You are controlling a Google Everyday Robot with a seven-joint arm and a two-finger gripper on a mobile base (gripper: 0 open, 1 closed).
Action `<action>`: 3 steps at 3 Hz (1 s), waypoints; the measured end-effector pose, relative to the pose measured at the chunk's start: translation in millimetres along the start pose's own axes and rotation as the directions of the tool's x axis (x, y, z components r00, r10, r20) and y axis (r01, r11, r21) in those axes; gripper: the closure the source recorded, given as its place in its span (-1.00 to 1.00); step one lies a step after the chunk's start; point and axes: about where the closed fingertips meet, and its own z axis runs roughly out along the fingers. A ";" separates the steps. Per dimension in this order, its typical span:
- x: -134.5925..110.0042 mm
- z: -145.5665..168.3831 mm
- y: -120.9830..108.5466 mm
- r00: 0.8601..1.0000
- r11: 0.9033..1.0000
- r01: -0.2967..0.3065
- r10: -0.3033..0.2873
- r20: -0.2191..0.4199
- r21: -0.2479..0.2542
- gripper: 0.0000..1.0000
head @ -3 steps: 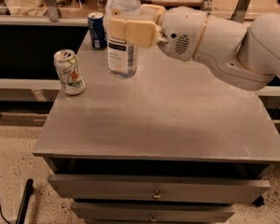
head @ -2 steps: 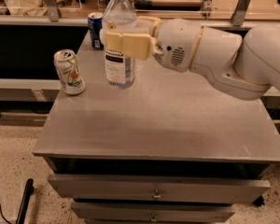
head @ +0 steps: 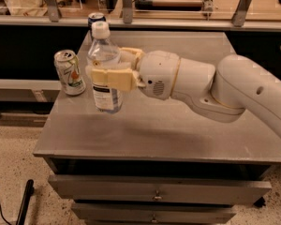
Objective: Place blue plastic bottle upright
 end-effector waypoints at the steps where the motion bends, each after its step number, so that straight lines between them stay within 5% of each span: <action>1: 20.9 4.4 11.1 0.998 0.998 0.057 -0.058 -0.018 -0.027 0.67; 3: 36.4 -2.9 18.9 0.990 0.990 0.136 -0.137 -0.024 -0.027 -0.27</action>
Offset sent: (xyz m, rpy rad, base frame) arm -0.0217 0.0028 -0.0466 -0.0720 -0.1394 0.0074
